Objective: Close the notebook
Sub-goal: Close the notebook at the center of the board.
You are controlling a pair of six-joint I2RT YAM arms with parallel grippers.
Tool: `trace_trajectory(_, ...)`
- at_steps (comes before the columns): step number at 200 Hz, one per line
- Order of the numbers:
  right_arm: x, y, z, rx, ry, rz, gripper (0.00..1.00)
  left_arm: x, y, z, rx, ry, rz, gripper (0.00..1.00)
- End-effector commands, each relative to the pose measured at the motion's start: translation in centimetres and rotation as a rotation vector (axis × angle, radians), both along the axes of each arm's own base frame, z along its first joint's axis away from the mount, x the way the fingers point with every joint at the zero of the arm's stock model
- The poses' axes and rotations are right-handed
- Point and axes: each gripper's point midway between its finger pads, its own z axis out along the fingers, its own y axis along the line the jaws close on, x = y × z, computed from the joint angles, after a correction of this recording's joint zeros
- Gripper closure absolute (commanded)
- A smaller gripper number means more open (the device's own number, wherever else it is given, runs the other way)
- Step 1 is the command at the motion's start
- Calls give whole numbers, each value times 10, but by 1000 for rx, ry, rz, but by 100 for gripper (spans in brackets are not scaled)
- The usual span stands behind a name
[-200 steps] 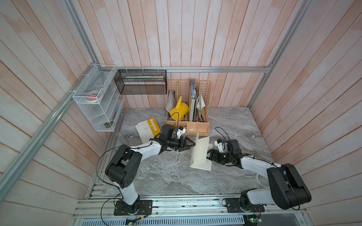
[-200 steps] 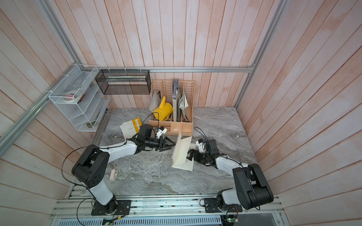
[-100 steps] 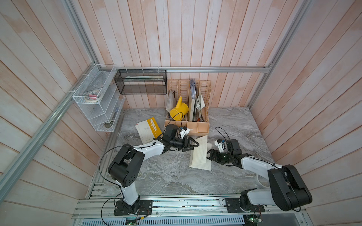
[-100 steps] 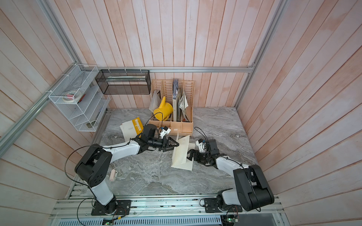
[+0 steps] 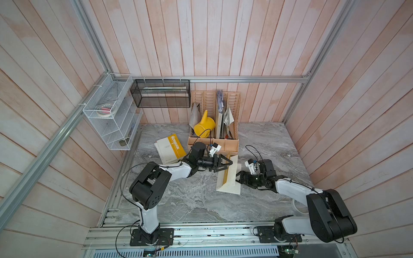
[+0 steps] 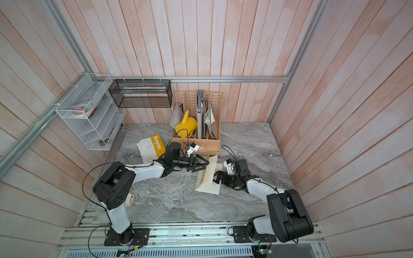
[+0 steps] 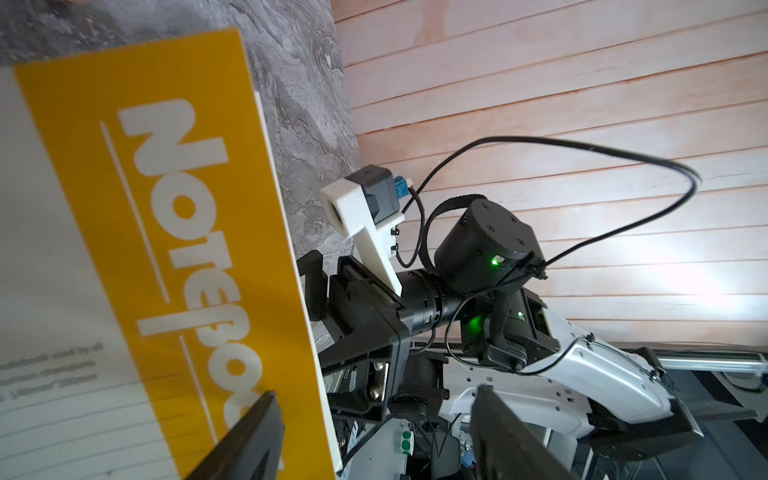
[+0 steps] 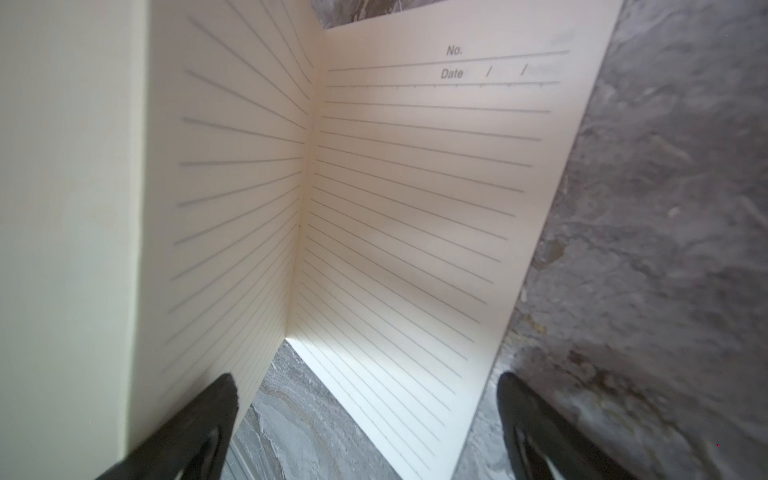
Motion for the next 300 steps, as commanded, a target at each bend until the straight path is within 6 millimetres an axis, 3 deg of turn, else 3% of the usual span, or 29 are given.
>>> trace_trajectory(1, 7, -1, 17, -10, -49, 9, 2, -4, -5, -9, -26, 16, -23, 25)
trace_trajectory(48, 12, -9, 40, -18, -97, -4, 2, -4, -9, -22, -59, 38, -20, 23)
trace_trajectory(107, 14, -18, 55, -13, -122, -33, 2, -1, -11, -47, -27, 68, -12, 21)
trace_trajectory(214, 17, 0, 105, 195, -247, -29, 2, -3, -2, -105, 108, 94, 18, 21)
trace_trajectory(240, 15, 5, 106, 246, -246, -22, 2, -5, 0, -116, 134, 100, 15, 21)
trace_trajectory(300, 16, 10, 88, 318, -211, -32, 2, -10, 3, -126, 131, 118, 17, 21)
